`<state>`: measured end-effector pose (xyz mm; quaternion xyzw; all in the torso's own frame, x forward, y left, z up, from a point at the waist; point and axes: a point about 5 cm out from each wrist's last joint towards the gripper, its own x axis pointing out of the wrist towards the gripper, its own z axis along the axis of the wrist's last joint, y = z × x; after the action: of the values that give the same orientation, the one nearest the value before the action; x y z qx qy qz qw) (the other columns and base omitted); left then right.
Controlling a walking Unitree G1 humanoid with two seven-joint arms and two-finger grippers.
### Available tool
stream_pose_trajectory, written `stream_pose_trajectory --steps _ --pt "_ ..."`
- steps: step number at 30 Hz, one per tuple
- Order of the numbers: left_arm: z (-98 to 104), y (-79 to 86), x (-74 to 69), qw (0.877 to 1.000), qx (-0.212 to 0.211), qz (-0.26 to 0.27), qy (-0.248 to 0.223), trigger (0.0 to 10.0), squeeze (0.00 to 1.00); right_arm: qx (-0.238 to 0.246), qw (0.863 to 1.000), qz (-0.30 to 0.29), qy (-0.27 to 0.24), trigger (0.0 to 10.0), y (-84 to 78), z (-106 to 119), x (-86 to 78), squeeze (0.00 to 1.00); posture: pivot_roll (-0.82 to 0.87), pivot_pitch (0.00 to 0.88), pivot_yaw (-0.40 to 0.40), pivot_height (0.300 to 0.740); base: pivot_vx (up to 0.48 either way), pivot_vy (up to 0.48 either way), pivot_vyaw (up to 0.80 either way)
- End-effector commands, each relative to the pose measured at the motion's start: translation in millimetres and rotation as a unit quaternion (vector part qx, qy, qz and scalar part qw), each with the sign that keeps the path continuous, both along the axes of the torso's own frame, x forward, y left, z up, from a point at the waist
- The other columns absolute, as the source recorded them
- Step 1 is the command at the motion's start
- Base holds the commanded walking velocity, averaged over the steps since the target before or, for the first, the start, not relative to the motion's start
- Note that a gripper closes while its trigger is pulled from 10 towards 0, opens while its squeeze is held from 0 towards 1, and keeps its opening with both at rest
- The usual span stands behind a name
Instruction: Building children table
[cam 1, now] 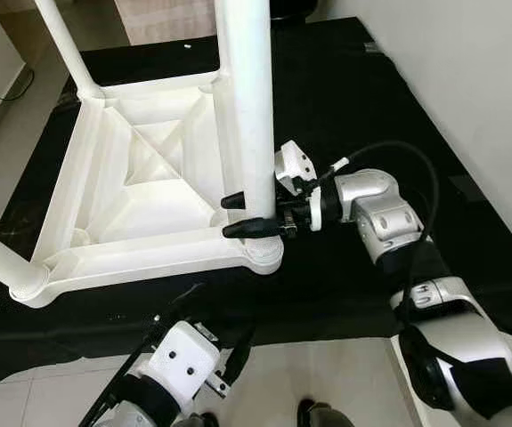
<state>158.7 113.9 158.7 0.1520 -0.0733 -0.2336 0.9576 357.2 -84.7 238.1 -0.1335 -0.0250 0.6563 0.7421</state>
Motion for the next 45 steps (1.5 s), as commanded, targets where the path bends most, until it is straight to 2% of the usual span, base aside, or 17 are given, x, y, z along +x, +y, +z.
stream_pose_trajectory --steps 1,2,3,4,5,8,18,19,21,22,26,28,34,35,36,37,45 --pt "-0.1 -0.5 -3.4 1.000 0.000 -0.009 0.005 10.0 0.00 0.014 0.997 -0.080 0.007 0.0 -1.8 -9.1 0.5 0.00 0.00 0.249 0.017 0.740 0.000 0.000 0.00" --pt "-0.1 -0.5 -3.4 1.000 0.000 -0.009 0.005 10.0 0.00 0.014 0.997 -0.080 0.007 0.0 -1.8 -9.1 0.5 0.00 0.00 0.249 0.017 0.740 0.000 0.000 0.00" --pt "0.4 0.4 -3.2 1.000 0.000 -0.008 0.004 10.0 0.00 0.040 0.969 -0.242 0.011 0.0 8.1 -24.7 -4.2 0.00 -0.01 0.254 0.015 0.740 0.000 0.000 0.00" --pt "0.4 0.4 -3.2 1.000 0.000 -0.008 0.004 10.0 0.00 0.040 0.969 -0.242 0.011 0.0 8.1 -24.7 -4.2 0.00 -0.01 0.254 0.015 0.740 0.000 0.000 0.00" --pt "1.4 1.6 -2.4 1.000 0.000 -0.007 0.004 10.0 0.00 0.046 0.938 -0.344 0.023 0.0 14.9 -41.0 -27.4 0.00 -0.03 0.264 0.028 0.740 0.000 0.000 0.00" --pt "2.0 1.9 1.5 1.000 -0.002 -0.010 0.002 10.0 0.00 0.066 0.891 -0.449 0.020 0.0 22.8 -46.3 -58.8 0.00 -0.04 0.253 0.046 0.740 0.000 0.000 0.00" --pt "0.0 2.3 7.6 1.000 -0.001 -0.005 -0.003 10.0 0.00 0.075 0.907 -0.415 0.015 0.0 43.2 -45.5 -45.0 0.00 -0.03 0.225 0.031 0.740 0.000 0.000 0.00" --pt "0.4 2.9 7.9 1.000 -0.002 -0.002 -0.005 10.0 0.00 0.074 0.909 -0.411 0.012 10.0 44.1 -44.6 -45.1 0.00 -0.03 0.226 0.027 0.740 0.000 0.000 0.00" --pt "0.8 3.3 8.5 1.000 -0.003 -0.001 -0.006 10.0 0.00 0.079 0.904 -0.421 0.016 10.0 44.4 -40.5 -48.5 0.00 -0.03 0.226 0.028 0.740 0.000 0.000 0.00" --pt "1.1 3.6 8.9 1.000 -0.004 0.000 -0.007 10.0 0.00 0.090 0.908 -0.409 0.023 10.0 45.3 -35.6 -49.8 1.00 -0.03 0.226 0.028 0.740 0.000 0.000 0.00" --pt "1.2 3.8 9.1 1.000 -0.004 0.000 -0.007 10.0 0.00 0.096 0.910 -0.402 0.028 10.0 45.9 -32.0 -51.7 1.00 -0.03 0.226 0.028 0.740 0.000 0.000 0.00" --pt "0.9 3.5 8.8 1.000 -0.006 -0.002 -0.006 10.0 0.00 0.130 0.938 -0.319 0.036 10.0 46.3 -16.5 -48.4 1.00 -0.03 0.229 0.027 0.740 0.000 0.000 0.00" --pt "0.6 2.5 8.3 1.000 -0.007 -0.003 -0.006 10.0 0.00 0.128 0.970 -0.202 0.032 10.0 34.2 -1.8 -37.3 1.00 -0.01 0.233 0.019 0.740 0.000 0.000 0.00" --pt "0.7 2.4 8.2 1.000 -0.007 -0.003 -0.006 10.0 0.00 0.123 0.975 -0.181 0.033 10.0 30.9 -0.6 -35.8 0.77 -0.01 0.233 0.019 0.740 0.000 0.000 0.00" --pt "0.7 2.4 8.2 1.000 -0.007 -0.003 -0.006 10.0 0.00 0.123 0.975 -0.181 0.033 10.0 30.9 -0.6 -35.8 0.77 -0.01 0.233 0.019 0.740 0.000 0.000 0.00" --pt "0.5 2.3 8.1 1.000 -0.007 -0.003 -0.006 10.0 0.00 0.109 0.981 -0.158 0.022 10.0 25.3 0.5 -32.8 0.00 -0.01 0.233 0.019 0.740 0.000 0.000 0.00" --pt "3.4 1.8 2.2 1.000 -0.003 -0.002 -0.010 10.0 0.00 0.039 0.997 -0.066 0.001 10.0 -3.6 10.6 -13.0 0.00 0.02 0.239 0.016 0.740 0.000 0.000 0.00"
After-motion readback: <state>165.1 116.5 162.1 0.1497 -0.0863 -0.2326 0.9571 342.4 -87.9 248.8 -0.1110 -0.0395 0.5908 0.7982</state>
